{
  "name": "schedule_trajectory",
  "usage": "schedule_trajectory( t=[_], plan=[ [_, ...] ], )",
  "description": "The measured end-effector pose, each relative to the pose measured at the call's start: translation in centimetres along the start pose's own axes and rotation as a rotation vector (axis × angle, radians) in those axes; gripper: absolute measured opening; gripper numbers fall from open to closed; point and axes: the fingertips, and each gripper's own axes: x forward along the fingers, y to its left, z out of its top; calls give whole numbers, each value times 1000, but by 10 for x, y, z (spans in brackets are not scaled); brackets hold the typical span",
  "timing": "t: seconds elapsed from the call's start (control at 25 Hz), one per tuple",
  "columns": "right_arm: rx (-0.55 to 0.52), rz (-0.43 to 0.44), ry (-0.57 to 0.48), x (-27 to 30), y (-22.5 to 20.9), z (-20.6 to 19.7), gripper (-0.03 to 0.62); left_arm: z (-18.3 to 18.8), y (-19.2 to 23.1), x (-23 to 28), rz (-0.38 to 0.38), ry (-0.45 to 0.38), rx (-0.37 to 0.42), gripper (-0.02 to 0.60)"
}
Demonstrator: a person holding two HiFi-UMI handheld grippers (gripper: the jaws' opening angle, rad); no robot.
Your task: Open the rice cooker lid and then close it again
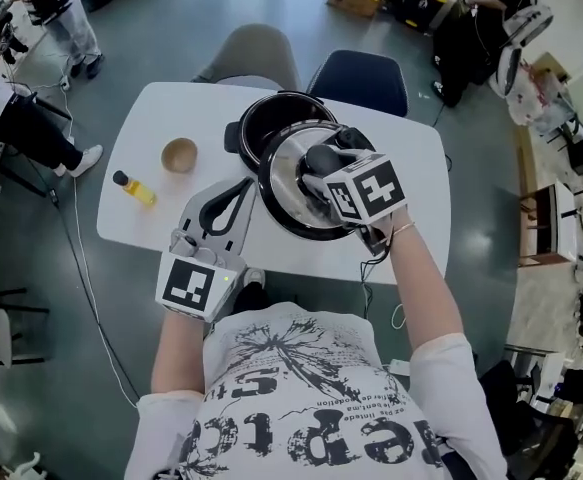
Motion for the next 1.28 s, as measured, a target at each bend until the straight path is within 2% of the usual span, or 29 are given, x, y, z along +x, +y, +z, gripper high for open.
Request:
schedule_trajectory(
  t=[0.24, 0.48, 0.76, 1.28],
  plan=[
    [8, -9, 13, 46, -14, 72, 293, 5, 78, 33, -31, 12, 6, 14],
    [26, -37, 26, 78, -25, 107, 293, -1, 125, 48, -46, 17, 6, 14],
    [40, -50, 54, 106, -37, 119, 293, -10, 158, 62, -51, 20, -10, 14],
    [85, -68, 72, 130, -45, 116, 295, -26, 175, 77, -103, 38, -8, 14]
  ],
)
